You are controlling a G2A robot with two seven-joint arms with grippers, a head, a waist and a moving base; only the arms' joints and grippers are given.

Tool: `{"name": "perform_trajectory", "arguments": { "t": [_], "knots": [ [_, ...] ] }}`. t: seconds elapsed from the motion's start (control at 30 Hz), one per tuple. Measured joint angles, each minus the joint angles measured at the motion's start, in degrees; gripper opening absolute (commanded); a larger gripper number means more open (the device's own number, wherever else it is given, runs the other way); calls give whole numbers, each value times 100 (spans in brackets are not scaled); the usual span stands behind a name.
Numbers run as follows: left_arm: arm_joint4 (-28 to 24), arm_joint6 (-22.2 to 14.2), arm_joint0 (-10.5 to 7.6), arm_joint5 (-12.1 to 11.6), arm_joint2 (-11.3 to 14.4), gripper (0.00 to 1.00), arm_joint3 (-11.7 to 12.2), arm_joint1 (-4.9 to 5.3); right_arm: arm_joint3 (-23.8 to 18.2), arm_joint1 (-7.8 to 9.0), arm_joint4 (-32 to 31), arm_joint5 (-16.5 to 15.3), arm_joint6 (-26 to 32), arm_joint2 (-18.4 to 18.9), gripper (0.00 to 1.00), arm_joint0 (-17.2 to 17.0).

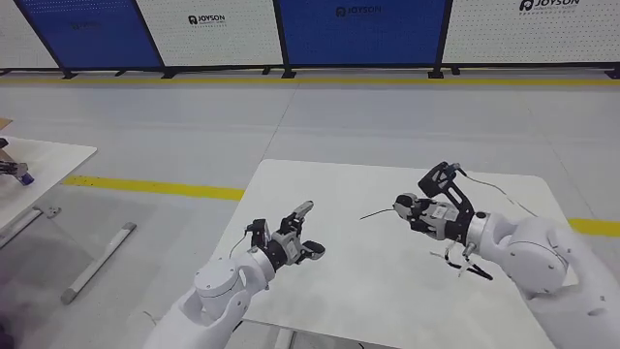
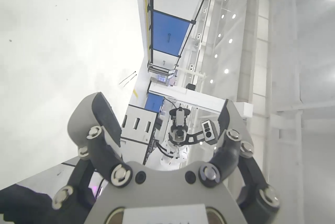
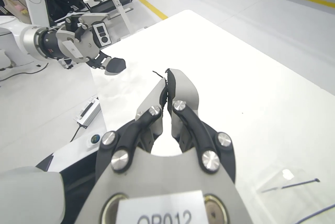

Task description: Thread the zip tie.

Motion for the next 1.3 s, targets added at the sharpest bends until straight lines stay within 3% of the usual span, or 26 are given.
{"name": "perform_trajectory", "arguments": {
  "t": [0.33,0.5,0.7,0.9,1.13,1.3],
  "knots": [
    [-116,37,-32,-5,51,100,16,17,-7,16,-79,0,-135,-63,0,24],
    [-866,286,-157,0,167,100,7,-19,-132,4,-372,0,-144,-165,0,-5],
    [-1497,694,-445,0,573,100,-3,100,-348,-10,-909,0,-143,-437,0,88],
    [-2244,1444,-891,0,933,100,143,256,-402,5,-1085,0,-203,-616,0,163],
    [-2237,1372,-871,0,934,100,141,252,-401,4,-1081,0,-201,-611,0,161],
    [-2821,1213,-922,0,1105,100,140,268,-401,4,-1081,0,-201,-611,0,161]
  ]
}}
